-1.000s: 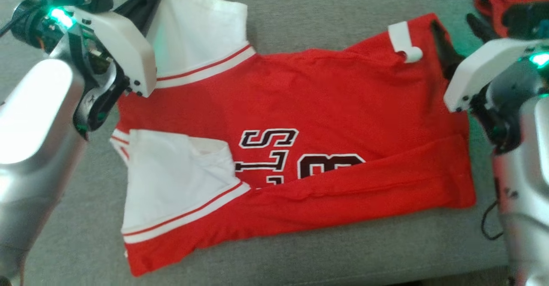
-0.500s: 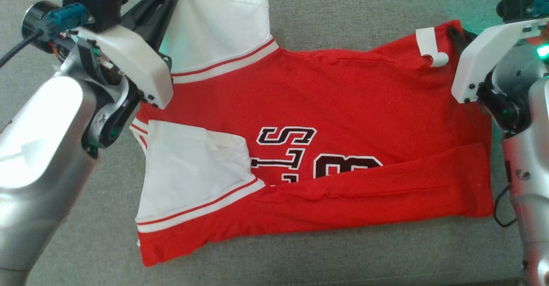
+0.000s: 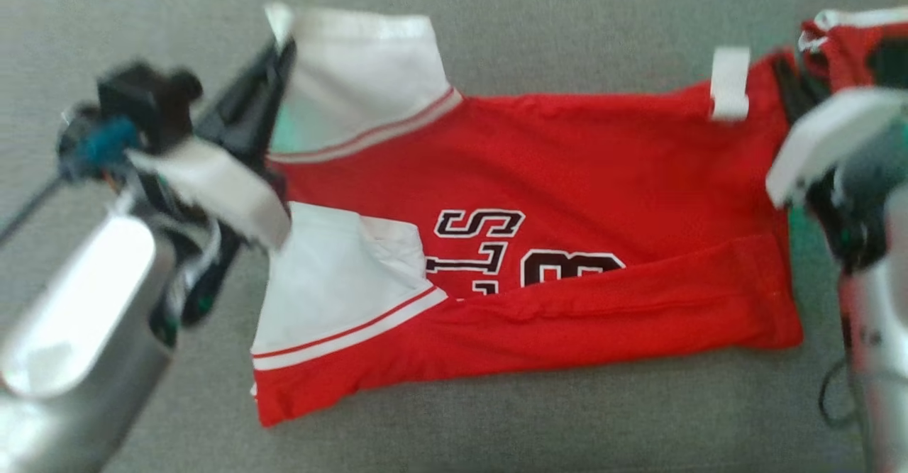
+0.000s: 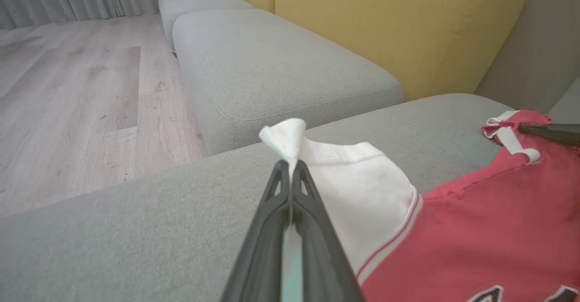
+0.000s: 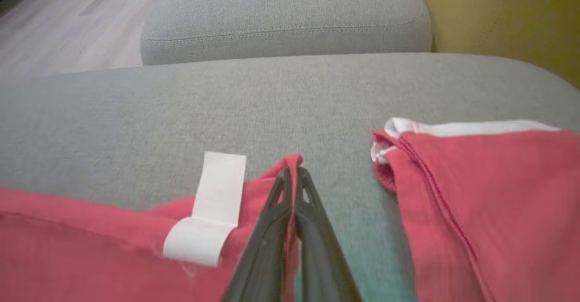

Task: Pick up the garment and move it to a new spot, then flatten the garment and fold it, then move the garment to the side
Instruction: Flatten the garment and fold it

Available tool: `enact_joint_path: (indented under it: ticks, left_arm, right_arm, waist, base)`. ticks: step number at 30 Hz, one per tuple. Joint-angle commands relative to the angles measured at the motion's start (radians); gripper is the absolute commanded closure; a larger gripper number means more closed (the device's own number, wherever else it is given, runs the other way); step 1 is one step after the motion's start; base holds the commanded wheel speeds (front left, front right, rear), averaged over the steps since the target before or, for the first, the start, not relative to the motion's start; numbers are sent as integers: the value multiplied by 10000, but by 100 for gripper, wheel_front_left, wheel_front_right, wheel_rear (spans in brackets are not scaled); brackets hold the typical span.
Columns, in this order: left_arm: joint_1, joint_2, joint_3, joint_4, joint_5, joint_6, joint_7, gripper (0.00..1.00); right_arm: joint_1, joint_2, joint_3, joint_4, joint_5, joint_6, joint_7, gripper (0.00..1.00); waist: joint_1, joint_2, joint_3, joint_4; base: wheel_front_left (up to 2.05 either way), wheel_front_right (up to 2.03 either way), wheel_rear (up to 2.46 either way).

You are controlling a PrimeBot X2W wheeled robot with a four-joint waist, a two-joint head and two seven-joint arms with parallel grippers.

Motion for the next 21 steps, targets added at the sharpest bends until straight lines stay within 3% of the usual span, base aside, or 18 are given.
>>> enact_joint_path:
  ticks: [1, 8, 12, 20, 21]
  left_arm:
    - [19, 453, 528, -482, -27, 93, -127, 100]
    - [2324, 381, 325, -1479, -297, 761, -895, 100]
    - [3802, -65, 229, -1439, -620, 1298, -1586, 100]
    - [5008, -769, -74, -379, -655, 1320, -2904, 100]
    - [5078, -824, -110, -254, -598, 1271, -3114, 88]
  right_arm:
    - [393, 62, -4, -484, 90, 67, -132, 100]
    - [2547, 466, -783, -1658, 97, 67, -323, 100]
    - [3762, 988, -1411, -2512, -80, 67, -178, 100]
    - [4671, 1540, -1962, -3031, -369, 67, -338, 100]
    - [4718, 1575, -1990, -3016, -403, 67, -411, 85]
  waist:
    - [1, 0, -470, 211]
    - [1, 0, -1392, 606]
    - [1, 0, -1629, 751]
    - [1, 0, -1713, 691]
    - [1, 0, -1737, 681]
  base:
    - [0, 0, 0]
    - [0, 0, 0]
    - [0, 0, 0]
    - [0, 0, 0]
    - [0, 0, 0]
